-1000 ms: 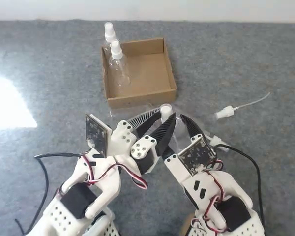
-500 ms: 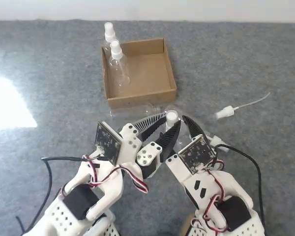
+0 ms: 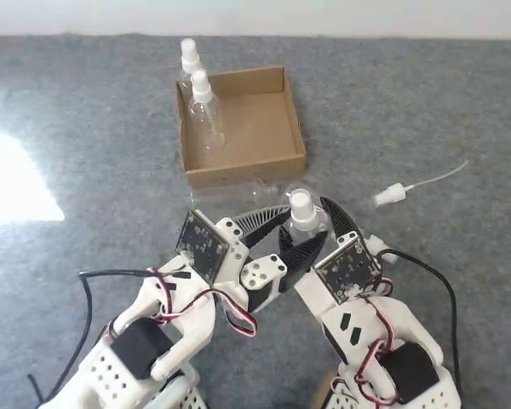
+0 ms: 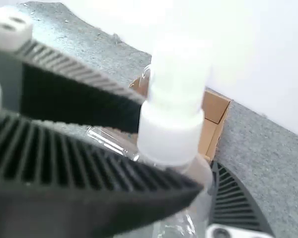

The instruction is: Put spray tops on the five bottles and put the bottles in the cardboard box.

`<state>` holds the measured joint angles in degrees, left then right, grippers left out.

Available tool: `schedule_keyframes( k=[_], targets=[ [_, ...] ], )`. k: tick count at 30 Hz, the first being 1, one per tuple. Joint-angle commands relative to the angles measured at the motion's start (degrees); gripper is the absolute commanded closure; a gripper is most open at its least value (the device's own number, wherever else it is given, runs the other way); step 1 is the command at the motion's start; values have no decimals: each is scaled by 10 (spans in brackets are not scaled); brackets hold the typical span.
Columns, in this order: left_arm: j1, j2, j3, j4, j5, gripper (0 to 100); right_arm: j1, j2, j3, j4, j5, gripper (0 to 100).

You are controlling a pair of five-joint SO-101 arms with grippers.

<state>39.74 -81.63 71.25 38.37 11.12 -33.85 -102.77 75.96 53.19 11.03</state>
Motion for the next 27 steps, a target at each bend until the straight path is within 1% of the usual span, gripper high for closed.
schedule_keyframes(
  k=[1,8,12,15,18,22,27],
  targets=[
    [2,-6,-41,37,-4,767,7,-13,-38,-2,-27,805],
    [2,-6,-86,90,-5,765,10,-13,-38,-7,-29,805],
    [1,-7,-103,105,-7,765,47,-9,-35,-27,-31,805],
    [-1,-7,-117,119,-7,765,71,-7,-34,-40,-61,805],
    [-3,-7,-129,121,-9,765,76,-7,-34,-40,-73,805],
    [-44,-7,-137,116,-30,767,75,-7,-34,-40,-74,805],
    [-133,-7,-175,119,-27,767,75,-11,-34,-40,-74,805]
  ],
)
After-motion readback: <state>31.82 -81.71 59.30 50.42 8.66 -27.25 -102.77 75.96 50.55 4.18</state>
